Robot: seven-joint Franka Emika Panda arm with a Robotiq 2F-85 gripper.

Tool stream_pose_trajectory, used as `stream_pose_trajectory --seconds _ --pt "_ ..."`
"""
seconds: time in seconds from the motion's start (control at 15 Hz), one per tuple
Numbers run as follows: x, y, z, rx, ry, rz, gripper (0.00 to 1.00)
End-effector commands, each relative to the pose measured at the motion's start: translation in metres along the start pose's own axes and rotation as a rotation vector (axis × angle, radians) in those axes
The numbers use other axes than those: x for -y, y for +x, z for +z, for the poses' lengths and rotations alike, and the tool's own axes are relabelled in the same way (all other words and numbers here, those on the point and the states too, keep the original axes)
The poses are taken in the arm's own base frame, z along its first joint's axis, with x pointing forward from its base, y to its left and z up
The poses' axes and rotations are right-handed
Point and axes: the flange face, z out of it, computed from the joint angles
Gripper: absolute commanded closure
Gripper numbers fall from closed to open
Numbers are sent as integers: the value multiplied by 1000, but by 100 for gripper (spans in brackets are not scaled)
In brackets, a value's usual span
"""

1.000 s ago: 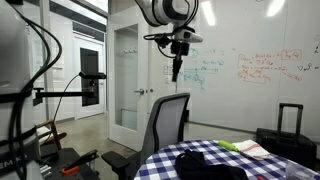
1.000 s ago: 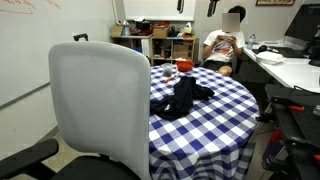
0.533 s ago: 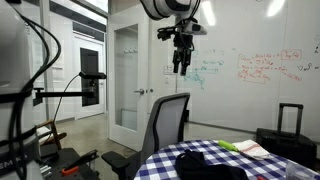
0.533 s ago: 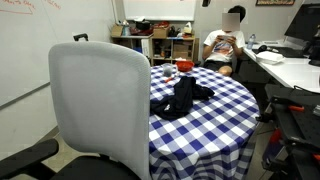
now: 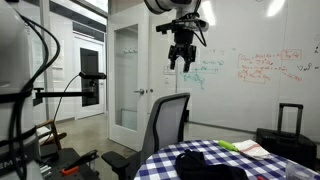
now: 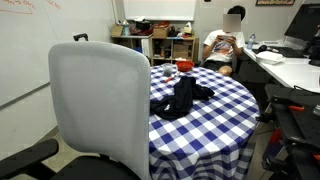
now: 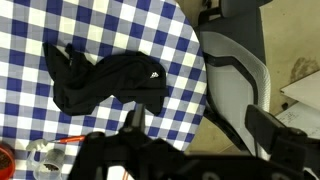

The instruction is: Put the black clothing on the table.

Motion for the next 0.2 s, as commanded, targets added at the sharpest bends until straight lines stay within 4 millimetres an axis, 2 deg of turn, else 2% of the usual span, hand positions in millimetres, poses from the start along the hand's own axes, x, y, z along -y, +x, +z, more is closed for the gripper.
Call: stream_pose_trajectory --seconds 0.0,0.13 --pt "0 0 0 4 0 -5 0" --pt "1 0 0 6 0 -8 0"
